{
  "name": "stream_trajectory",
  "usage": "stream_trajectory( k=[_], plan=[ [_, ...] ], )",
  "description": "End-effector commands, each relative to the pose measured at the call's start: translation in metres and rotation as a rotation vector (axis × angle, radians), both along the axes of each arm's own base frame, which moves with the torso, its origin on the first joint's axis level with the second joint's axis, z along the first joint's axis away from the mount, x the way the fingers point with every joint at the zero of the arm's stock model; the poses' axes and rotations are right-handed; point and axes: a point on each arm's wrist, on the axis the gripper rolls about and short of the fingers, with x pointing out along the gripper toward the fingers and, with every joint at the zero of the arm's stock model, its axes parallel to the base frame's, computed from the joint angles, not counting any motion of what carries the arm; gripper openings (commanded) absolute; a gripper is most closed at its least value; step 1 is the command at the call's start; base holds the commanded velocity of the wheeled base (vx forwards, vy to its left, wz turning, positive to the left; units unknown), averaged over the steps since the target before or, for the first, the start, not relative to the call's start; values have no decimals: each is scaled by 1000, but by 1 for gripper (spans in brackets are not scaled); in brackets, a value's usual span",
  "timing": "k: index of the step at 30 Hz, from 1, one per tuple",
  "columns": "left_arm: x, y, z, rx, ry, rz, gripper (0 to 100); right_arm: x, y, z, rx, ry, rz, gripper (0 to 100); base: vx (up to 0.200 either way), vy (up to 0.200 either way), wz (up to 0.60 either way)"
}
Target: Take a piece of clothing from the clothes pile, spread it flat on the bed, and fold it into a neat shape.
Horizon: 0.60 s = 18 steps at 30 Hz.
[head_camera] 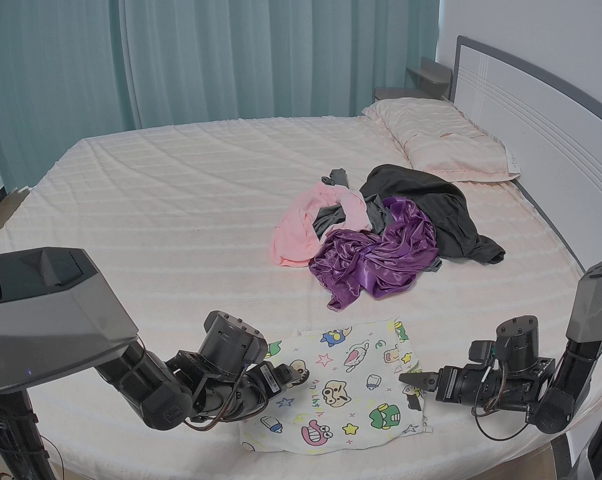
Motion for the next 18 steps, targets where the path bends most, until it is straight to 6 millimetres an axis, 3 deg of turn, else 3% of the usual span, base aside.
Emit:
stream_trajectory(
  k=[1, 6, 13, 18],
  plan=[
    [-1, 0, -2, 3, 6, 2, 100, -7, -3, 1, -22, 1, 17, 100, 0, 0, 0],
    [-5, 3, 22, -64, -29, -2, 100, -24, -4, -6, -106, 16, 106, 100, 0, 0, 0],
    [-8, 8, 54, -186, -65, 28, 100, -29, 1, -19, -147, 58, 158, 100, 0, 0, 0],
    [-4, 14, 59, -221, -58, 25, 100, -28, 1, -26, -168, 72, 171, 100, 0, 0, 0]
  ],
)
